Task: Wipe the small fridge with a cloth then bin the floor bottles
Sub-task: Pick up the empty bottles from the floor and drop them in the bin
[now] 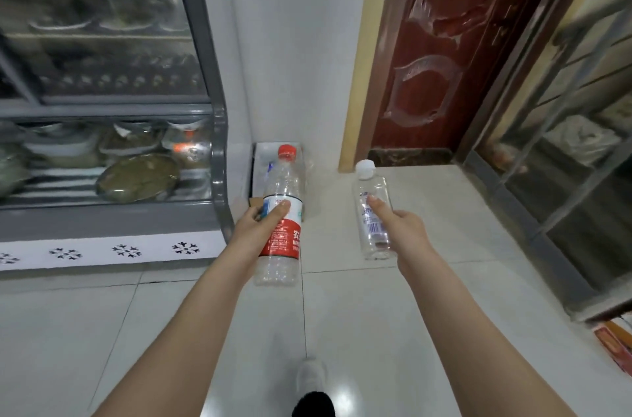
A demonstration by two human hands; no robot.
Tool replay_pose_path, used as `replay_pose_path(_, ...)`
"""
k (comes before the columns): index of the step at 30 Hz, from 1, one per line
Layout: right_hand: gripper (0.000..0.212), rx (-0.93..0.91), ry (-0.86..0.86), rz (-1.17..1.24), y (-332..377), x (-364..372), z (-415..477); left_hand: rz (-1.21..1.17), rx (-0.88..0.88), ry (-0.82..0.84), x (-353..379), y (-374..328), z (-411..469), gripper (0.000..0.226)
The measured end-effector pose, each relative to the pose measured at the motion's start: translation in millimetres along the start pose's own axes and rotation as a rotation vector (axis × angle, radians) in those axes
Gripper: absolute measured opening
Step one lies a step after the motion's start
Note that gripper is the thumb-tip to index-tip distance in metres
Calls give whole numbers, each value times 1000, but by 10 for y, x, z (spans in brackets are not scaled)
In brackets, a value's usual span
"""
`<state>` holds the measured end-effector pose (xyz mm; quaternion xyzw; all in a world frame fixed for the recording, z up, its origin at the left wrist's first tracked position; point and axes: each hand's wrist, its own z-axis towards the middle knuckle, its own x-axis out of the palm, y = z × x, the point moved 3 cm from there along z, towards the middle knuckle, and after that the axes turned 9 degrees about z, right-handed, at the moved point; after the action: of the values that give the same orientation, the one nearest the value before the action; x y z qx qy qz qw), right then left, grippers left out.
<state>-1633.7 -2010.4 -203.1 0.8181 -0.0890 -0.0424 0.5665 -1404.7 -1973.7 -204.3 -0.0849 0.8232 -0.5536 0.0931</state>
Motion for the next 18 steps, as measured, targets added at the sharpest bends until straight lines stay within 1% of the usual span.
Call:
replay_pose_path(2, 55, 6, 13, -4, 82, 102, 440, -5, 2, -23, 93, -108, 402, 34)
replay_pose_path(6, 60, 50, 20, -40, 339, 342, 1281, -5, -23, -50, 239, -401, 1143, 42)
replay_pose_path(10, 57, 45, 29, -45, 657, 566, 2047, -8, -9, -32, 373, -787, 1785, 32)
replay_pose_path(12, 57, 48, 37, -48, 743, 698, 2348, -2, -21, -37, 432, -933, 2068, 34)
replay_pose_path(15, 59, 79, 52, -51, 811, 912, 2779, 6, -46, -57, 472, -1056, 2485, 30)
replay_pose_path(18, 52, 103, 84, -78, 915, 1137, 3280, 42, -67, -101, 474, -1103, 3020, 36)
